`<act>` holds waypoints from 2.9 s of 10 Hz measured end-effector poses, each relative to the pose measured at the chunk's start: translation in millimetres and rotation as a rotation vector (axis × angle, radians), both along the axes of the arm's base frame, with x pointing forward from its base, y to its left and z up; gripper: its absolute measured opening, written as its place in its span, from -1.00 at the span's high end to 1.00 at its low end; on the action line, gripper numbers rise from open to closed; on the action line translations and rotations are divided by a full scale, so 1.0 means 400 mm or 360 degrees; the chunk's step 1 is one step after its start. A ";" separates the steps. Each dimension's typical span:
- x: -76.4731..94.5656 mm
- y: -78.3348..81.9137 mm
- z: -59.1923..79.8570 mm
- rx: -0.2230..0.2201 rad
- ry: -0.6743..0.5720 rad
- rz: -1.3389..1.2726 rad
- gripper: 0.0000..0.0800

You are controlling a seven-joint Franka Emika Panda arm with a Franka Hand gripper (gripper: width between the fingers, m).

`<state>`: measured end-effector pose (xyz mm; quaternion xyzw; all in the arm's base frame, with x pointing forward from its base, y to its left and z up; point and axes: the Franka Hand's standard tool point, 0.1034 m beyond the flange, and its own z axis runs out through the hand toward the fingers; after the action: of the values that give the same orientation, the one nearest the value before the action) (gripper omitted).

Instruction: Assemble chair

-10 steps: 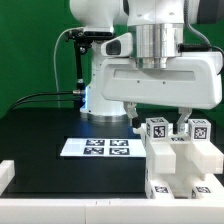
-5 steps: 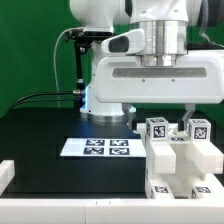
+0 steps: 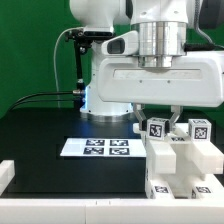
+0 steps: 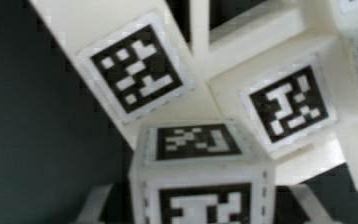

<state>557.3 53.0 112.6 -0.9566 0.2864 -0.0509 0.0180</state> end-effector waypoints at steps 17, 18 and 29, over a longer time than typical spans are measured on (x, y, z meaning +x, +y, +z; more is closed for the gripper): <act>-0.017 0.004 -0.006 0.0054 0.0021 -0.0098 -0.62; -0.011 -0.004 -0.003 0.0032 -0.0002 0.0066 -0.62; -0.015 -0.003 -0.007 0.0243 0.0052 -0.1519 0.30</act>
Offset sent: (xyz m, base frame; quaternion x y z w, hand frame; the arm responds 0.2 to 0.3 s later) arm -0.0060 -0.0028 -0.0018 0.0402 0.0452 0.3542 0.9332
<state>551.4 51.8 109.9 -0.7150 0.6965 -0.0172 0.0583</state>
